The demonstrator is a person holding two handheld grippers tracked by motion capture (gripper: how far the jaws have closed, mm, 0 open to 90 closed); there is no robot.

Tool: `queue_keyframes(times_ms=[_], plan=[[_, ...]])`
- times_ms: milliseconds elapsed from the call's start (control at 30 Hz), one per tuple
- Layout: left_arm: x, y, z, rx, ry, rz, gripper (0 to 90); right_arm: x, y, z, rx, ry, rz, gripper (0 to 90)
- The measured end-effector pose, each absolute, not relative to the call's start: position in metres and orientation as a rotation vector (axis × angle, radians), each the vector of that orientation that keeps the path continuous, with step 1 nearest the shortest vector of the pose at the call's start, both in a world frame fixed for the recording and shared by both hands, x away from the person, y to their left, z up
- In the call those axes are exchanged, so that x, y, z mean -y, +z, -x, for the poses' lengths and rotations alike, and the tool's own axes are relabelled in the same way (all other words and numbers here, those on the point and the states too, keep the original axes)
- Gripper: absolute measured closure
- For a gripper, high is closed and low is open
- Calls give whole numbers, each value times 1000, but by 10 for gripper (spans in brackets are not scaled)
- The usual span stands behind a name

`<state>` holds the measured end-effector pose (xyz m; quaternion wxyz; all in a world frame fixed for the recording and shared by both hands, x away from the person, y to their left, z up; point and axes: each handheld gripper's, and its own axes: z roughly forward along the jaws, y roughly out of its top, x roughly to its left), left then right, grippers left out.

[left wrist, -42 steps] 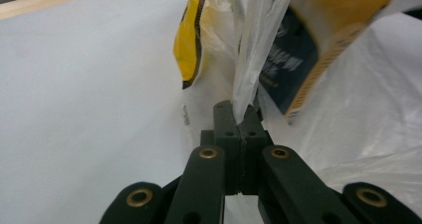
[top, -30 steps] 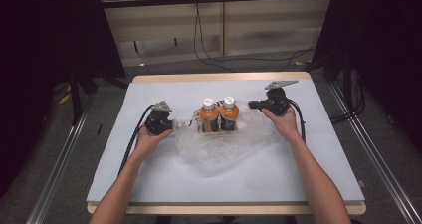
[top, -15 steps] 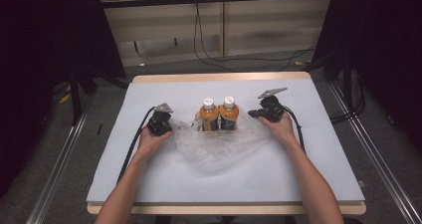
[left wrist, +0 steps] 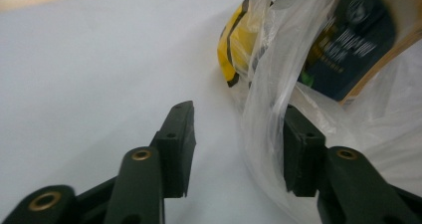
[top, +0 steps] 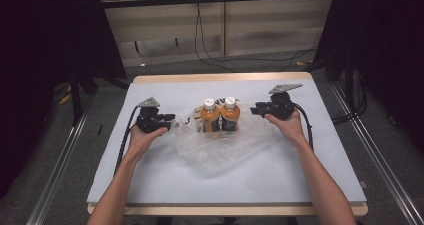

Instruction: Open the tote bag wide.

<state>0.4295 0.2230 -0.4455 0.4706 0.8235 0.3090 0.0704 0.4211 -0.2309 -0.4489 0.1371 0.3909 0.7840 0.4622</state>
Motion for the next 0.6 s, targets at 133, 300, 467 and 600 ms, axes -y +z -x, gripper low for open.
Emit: queue_keyframes(times_ms=[133, 300, 467, 600], plan=[[-233, -428, -423, -746, 198, -1968, 487, 231, -431, -410, -2246, 1381, -1082, 580], [-242, -408, -415, -728, 242, -1925, 435, 229, -410, -395, -2243, 1437, -1010, 569], [-242, -390, -408, -682, 252, -1906, 461, 224, -402, -386, -2274, 1456, -960, 646], [-217, -379, -405, -586, 228, -1968, 584, 214, -402, -383, -2372, 1429, -904, 799]])
